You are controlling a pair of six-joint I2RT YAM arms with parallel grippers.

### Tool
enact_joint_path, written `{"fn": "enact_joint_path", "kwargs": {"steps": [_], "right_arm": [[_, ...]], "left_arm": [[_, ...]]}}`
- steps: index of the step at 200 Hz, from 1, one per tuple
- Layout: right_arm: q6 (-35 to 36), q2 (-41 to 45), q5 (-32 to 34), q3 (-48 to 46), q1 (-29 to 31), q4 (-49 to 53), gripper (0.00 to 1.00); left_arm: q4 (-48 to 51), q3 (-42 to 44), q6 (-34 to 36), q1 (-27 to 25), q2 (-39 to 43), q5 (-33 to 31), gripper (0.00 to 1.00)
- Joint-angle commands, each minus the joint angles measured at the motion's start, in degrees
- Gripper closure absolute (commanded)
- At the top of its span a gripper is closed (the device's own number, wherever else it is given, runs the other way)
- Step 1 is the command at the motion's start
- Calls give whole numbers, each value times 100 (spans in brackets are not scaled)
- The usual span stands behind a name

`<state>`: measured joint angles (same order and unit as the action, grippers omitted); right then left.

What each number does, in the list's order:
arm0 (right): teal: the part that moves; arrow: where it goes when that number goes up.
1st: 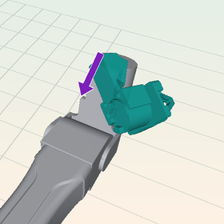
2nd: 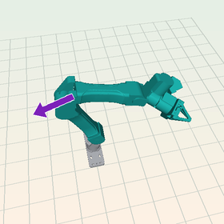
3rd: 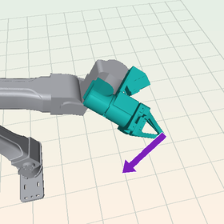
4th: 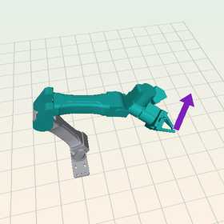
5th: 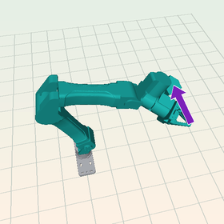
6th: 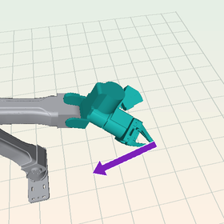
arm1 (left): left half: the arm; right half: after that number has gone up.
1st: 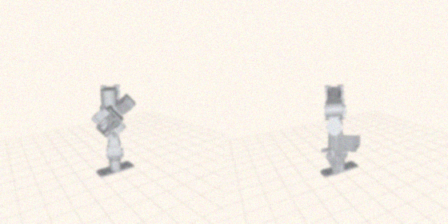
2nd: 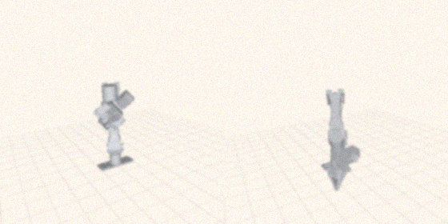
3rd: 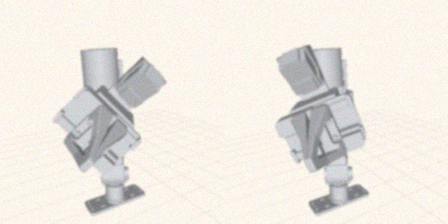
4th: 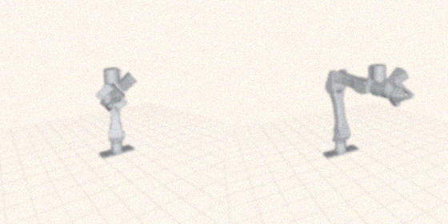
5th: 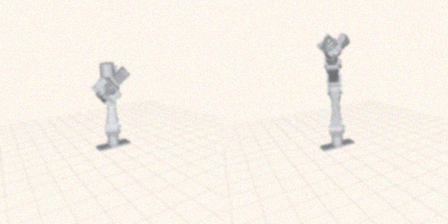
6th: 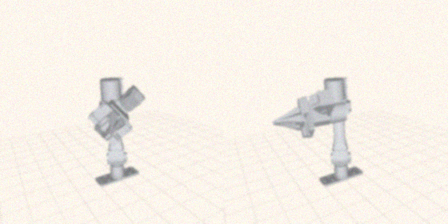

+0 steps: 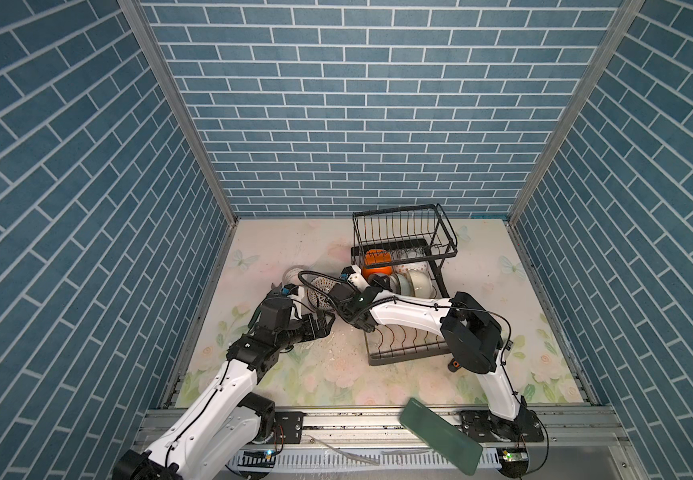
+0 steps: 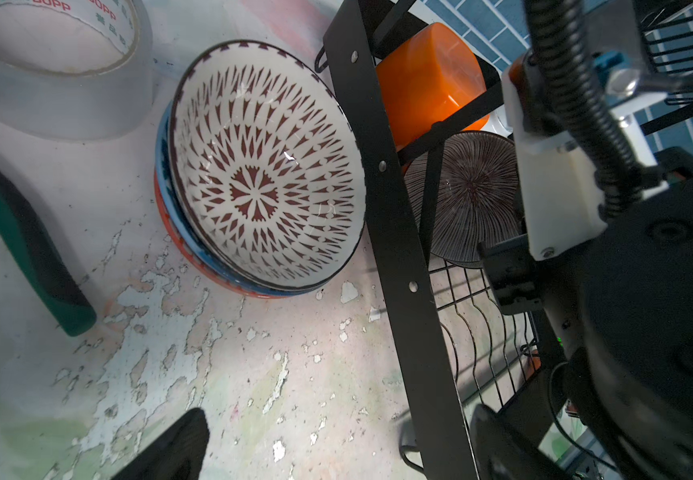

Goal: Load the bowls into the dish rack
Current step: 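Lower the purple-striped bowl into the rack slots beside the green-striped bowl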

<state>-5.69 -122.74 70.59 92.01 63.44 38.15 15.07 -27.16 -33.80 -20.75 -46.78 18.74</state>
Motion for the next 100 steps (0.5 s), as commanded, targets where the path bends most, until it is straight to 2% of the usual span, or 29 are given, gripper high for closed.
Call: {"fn": "enact_joint_path", "kwargs": {"steps": [1, 100], "right_arm": [[34, -467, -397, 147, 92, 409, 100], [-811, -761, -750, 801, 211, 1436, 100]], "left_arm": [[-75, 77, 10, 36, 114, 20, 0], [-17, 114, 26, 58, 161, -1, 0]]}}
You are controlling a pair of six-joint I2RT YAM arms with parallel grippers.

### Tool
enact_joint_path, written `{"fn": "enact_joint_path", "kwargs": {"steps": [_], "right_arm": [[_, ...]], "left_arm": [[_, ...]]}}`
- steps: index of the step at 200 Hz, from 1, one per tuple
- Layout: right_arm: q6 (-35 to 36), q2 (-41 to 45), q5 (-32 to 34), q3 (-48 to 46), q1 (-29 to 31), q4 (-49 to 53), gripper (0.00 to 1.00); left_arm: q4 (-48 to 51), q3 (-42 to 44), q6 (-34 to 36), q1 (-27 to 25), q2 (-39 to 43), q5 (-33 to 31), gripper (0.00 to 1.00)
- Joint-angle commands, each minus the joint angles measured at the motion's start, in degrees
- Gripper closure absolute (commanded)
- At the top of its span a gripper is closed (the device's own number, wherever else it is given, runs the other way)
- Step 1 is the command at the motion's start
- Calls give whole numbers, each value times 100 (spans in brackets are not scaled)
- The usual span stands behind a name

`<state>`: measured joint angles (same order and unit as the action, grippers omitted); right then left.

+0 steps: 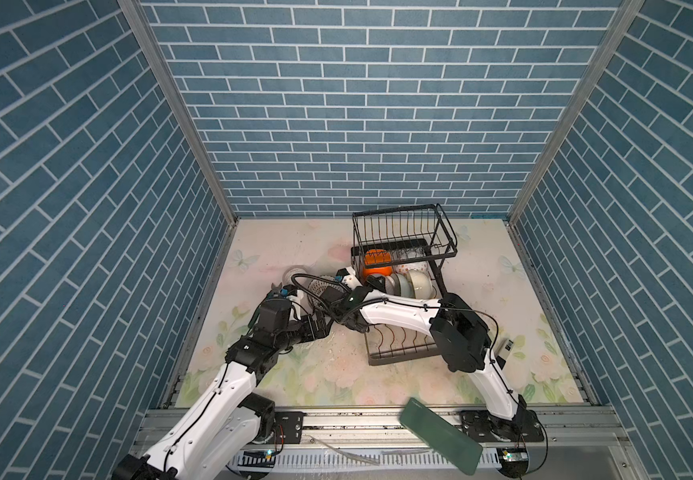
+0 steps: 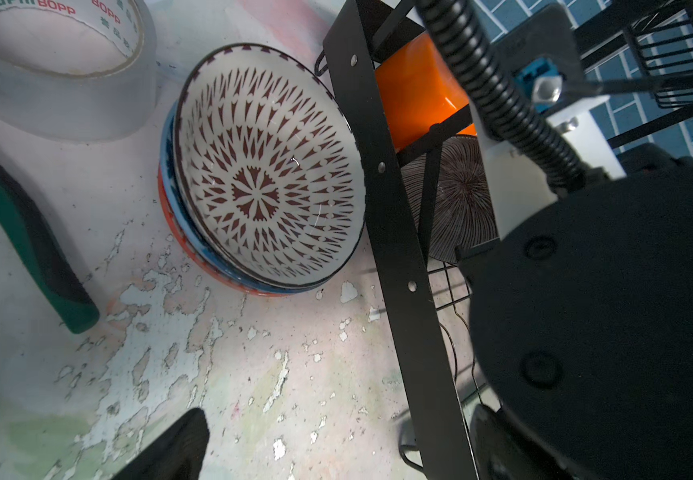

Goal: Load the bowls into the dish rack
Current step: 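Lower the purple-striped bowl into the rack slots beside the green-striped bowl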

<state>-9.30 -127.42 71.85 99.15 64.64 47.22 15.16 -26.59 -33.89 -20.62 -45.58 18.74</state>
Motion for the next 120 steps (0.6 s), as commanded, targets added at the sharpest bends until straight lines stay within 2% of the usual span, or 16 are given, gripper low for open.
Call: {"fn": "enact_joint_path", "kwargs": {"steps": [1, 51, 120], "right_arm": [[-450, -288, -880, 91, 91, 531, 100], [-599, -289, -1023, 307, 111, 710, 100], [-612, -477, -1023, 658, 126, 984, 94]], "left_arm": [[-28, 57, 38, 43, 41, -1, 0], [-16, 52, 32, 50, 31, -23, 0], [93, 37, 54, 58, 90, -105, 0]]}}
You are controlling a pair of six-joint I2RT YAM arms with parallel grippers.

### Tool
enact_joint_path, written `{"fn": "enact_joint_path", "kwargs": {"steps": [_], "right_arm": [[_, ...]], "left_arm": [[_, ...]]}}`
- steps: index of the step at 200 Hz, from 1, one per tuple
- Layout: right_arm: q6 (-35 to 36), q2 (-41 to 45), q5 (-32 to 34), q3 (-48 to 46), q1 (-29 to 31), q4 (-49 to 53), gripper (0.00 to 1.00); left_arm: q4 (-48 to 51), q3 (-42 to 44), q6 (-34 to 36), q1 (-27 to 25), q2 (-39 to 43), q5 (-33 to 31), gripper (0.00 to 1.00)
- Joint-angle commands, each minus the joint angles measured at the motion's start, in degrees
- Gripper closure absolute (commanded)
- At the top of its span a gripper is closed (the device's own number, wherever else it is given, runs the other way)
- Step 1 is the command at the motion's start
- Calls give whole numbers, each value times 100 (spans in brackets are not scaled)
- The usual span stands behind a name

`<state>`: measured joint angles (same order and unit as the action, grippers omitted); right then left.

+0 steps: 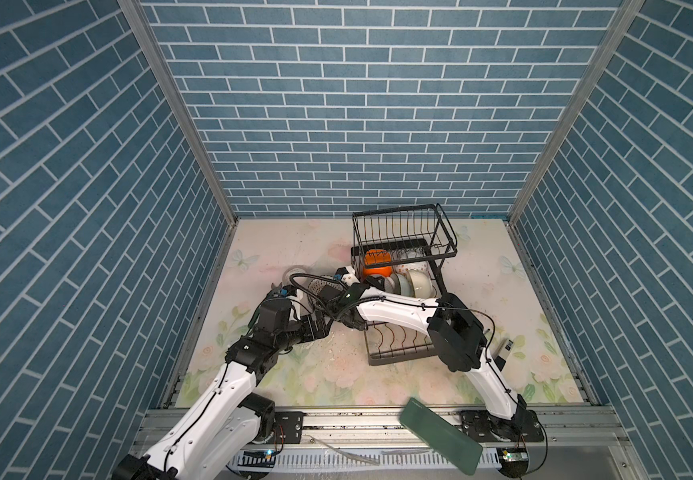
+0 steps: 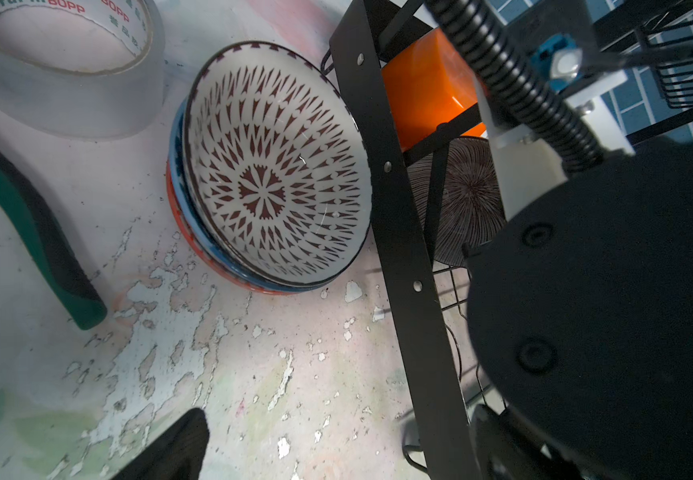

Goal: Load the bowls into the dish rack
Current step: 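Lower the purple-striped bowl into the rack slots beside the green-striped bowl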

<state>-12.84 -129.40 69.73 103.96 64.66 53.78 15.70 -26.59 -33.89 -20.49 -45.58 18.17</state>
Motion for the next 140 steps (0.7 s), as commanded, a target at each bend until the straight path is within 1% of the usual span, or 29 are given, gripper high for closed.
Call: {"fn": "enact_joint_path", "kwargs": {"steps": [1, 33, 83, 105, 140], "right_arm": [[-260, -274, -812, 177, 124, 331, 94], [-341, -287, -847, 257, 117, 447, 86], [-368, -292, -855, 276, 123, 493, 83], [-390, -283, -856, 282, 117, 535, 77], [-460, -263, -889, 278, 125, 581, 63]], "left_arm": [[38, 39, 51, 45, 91, -45, 0], [51, 55, 54, 45, 110, -43, 0], [58, 58, 67, 54, 112, -51, 0], [64, 83, 67, 54, 128, -51, 0], [73, 114, 59, 54, 163, -82, 0]]}}
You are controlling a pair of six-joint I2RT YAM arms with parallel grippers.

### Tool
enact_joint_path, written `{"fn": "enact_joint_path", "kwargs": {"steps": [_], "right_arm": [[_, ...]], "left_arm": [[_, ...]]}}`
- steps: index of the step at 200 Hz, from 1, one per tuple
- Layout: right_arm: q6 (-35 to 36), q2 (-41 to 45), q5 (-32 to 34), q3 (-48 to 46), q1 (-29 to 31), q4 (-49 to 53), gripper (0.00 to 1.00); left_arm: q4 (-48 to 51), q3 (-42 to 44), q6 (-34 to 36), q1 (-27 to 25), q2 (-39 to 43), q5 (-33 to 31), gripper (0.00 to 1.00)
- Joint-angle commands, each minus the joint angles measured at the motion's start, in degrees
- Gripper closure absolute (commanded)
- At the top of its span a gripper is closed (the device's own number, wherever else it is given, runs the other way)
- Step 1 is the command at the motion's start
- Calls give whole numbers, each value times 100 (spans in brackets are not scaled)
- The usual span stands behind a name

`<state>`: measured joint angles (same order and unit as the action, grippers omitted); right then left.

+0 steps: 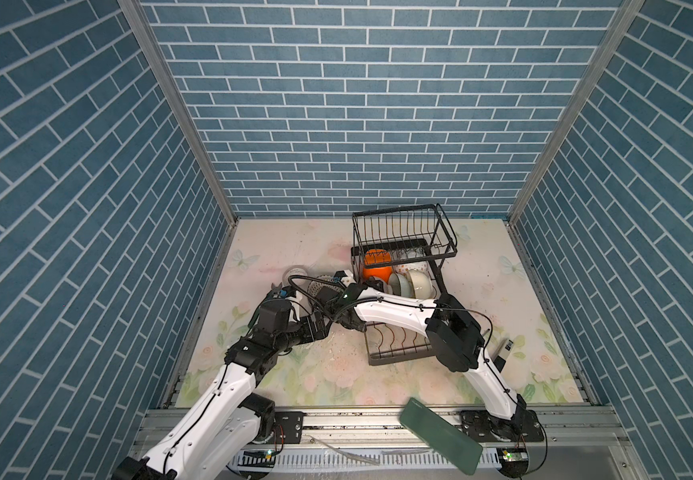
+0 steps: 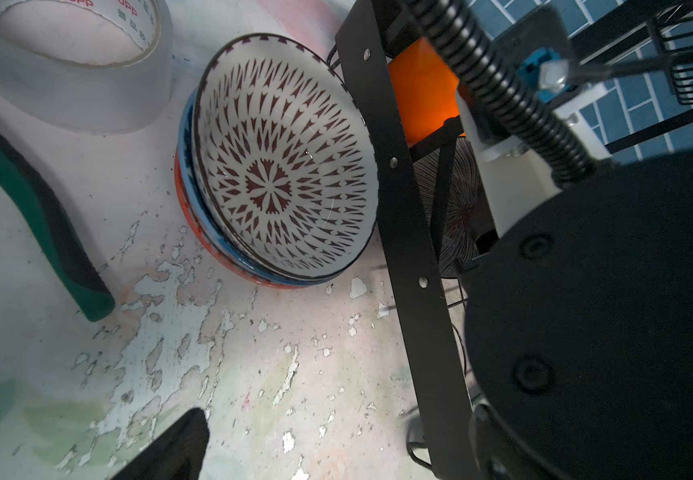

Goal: Load the bowls into the dish rack
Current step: 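Lower the purple-striped bowl into the rack slots beside the green-striped bowl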

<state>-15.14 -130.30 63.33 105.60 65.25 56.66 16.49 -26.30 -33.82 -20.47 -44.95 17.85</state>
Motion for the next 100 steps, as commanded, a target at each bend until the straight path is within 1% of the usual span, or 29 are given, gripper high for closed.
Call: {"fn": "enact_joint_path", "kwargs": {"steps": [1, 55, 78, 100], "right_arm": [[-233, -172, -250, 116, 66, 293, 63], [-406, 20, -338, 42, 61, 314, 43], [-476, 148, -363, -3, 72, 337, 39], [-554, 319, -439, -68, 75, 337, 37]], "left_arm": [[-6, 88, 52, 52, 100, -56, 0], [67, 116, 58, 74, 188, -126, 0], [96, 134, 51, 70, 213, -131, 0], [118, 133, 56, 78, 232, -141, 0]]}}
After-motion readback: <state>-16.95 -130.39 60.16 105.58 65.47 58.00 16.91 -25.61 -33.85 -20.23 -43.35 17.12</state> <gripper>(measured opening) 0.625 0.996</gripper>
